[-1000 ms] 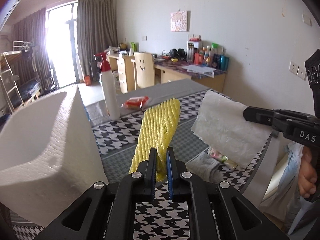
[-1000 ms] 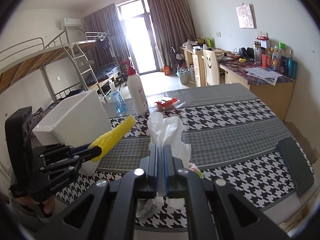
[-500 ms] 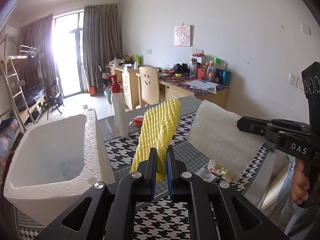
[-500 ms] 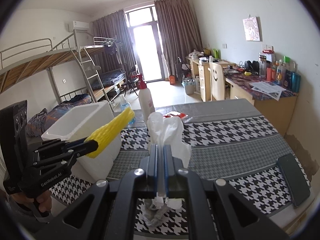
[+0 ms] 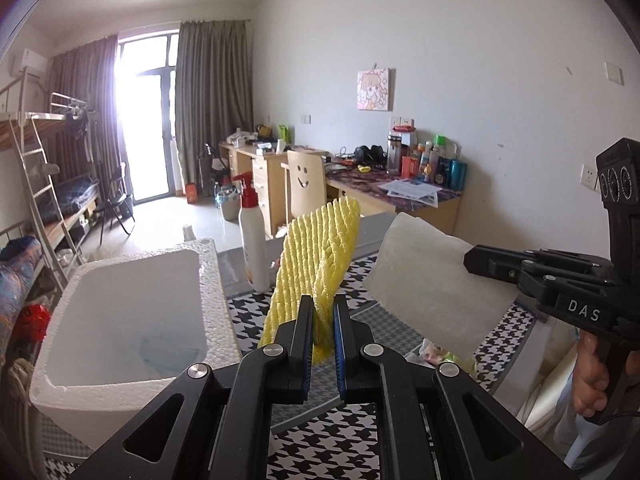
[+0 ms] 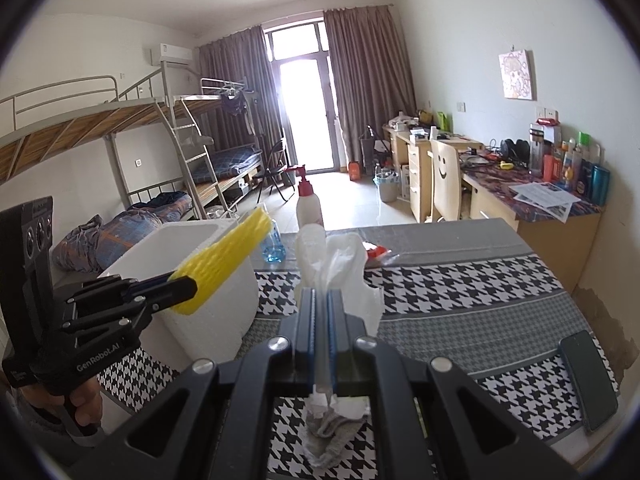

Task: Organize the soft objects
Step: 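Carry yellow foam net and white tissue over the white foam box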

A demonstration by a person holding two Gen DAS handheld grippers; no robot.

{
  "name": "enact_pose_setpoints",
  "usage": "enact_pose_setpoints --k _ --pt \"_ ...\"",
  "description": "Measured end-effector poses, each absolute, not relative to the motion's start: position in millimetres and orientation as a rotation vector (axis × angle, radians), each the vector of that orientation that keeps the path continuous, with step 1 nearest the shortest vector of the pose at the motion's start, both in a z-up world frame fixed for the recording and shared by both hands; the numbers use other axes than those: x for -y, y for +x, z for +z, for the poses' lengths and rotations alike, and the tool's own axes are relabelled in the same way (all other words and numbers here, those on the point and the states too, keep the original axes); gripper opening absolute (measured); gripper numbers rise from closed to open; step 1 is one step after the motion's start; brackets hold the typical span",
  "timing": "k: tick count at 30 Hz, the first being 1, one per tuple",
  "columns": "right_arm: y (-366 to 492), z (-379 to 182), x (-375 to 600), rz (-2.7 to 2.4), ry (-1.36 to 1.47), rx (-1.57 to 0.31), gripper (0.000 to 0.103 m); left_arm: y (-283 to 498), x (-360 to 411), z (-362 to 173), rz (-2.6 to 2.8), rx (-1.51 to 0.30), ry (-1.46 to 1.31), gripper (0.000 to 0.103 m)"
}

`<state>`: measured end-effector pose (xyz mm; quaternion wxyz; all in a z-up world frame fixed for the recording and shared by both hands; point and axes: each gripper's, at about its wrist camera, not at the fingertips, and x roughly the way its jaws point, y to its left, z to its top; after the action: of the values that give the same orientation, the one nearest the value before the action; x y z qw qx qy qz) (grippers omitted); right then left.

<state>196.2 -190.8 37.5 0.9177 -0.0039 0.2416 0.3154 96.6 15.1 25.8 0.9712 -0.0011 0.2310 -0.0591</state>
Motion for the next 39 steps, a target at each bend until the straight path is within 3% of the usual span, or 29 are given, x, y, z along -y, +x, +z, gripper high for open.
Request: enact_pose_setpoints --k 39 --pt "205 61 158 0.763 0.0 -0.421 0.008 102 -53 51 0.017 -0.393 -0.038 0.01"
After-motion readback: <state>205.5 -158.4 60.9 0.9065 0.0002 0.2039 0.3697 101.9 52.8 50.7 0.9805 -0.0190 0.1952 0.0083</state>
